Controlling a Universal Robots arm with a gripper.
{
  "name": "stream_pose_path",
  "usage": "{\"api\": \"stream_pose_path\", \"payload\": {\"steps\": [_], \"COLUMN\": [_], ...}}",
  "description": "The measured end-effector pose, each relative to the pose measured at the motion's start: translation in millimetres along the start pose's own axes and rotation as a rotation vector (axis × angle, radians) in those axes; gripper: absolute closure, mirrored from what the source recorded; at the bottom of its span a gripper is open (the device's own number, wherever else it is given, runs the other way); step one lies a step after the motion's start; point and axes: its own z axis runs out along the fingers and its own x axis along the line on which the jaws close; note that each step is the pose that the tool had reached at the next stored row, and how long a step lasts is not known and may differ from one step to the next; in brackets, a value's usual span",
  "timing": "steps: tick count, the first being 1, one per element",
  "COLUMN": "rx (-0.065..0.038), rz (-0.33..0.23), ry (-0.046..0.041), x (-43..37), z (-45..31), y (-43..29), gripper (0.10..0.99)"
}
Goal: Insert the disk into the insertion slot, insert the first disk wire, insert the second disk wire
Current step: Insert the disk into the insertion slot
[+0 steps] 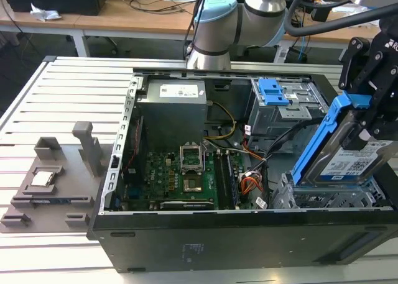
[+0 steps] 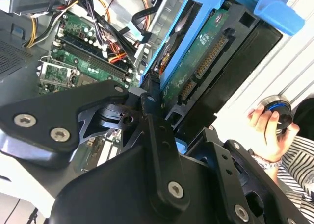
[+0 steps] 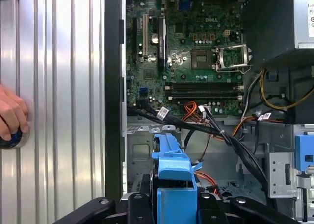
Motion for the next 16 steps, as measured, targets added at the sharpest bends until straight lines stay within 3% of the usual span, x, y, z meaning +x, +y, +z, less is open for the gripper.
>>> {"api": "stream_pose_path", "payload": {"steps": [6,16], "rx": [0.000,0.000], "rz": [0.000,0.000], "ry": [0.0000,0.0001], "x": [-5.6,-6.0], "z": [4.6,18.8], "y": [-0.1,-0.6], "gripper": [0.725,0.725]}}
